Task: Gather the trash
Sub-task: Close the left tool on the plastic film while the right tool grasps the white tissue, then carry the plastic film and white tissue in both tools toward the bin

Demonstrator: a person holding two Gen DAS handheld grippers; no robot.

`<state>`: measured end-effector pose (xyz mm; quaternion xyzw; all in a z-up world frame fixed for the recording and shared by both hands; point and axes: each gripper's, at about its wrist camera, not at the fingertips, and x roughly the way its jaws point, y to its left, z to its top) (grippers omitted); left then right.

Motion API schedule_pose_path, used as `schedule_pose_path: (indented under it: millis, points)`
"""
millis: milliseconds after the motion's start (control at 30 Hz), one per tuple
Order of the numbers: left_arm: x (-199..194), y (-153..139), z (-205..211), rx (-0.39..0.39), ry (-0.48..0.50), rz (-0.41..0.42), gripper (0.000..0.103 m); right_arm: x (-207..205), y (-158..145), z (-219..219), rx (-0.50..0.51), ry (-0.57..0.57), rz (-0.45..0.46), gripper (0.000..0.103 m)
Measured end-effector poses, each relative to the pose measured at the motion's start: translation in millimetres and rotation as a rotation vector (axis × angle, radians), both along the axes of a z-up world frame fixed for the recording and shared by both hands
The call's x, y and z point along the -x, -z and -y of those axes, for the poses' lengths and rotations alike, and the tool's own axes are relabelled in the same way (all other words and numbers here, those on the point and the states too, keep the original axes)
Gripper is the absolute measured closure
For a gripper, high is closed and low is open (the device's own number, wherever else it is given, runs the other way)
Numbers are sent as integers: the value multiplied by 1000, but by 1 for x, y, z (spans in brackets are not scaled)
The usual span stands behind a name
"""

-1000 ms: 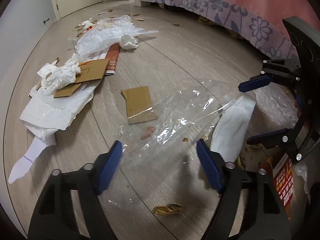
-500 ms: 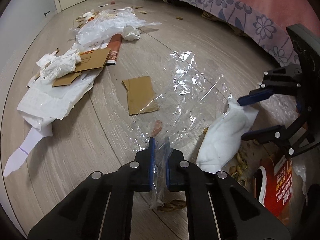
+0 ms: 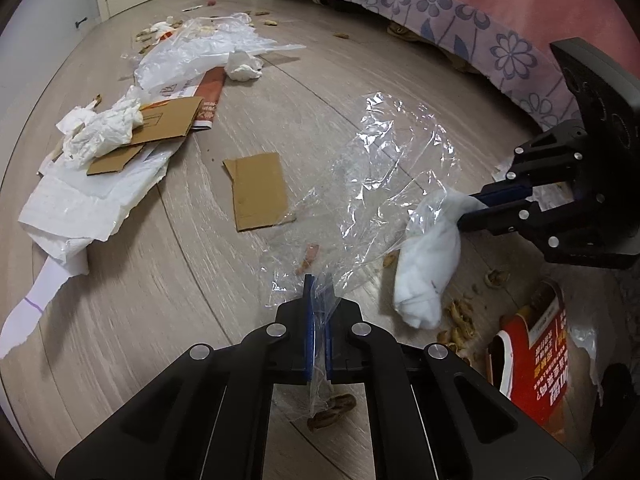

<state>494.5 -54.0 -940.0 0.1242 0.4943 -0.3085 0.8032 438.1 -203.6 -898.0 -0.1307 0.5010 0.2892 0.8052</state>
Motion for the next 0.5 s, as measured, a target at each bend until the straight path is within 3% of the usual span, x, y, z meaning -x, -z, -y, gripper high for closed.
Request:
schedule_pose_path:
  millis: [500]
  points:
    - [0, -37, 0, 37, -45, 7, 101, -4, -39, 11, -99, 78, -7, 94]
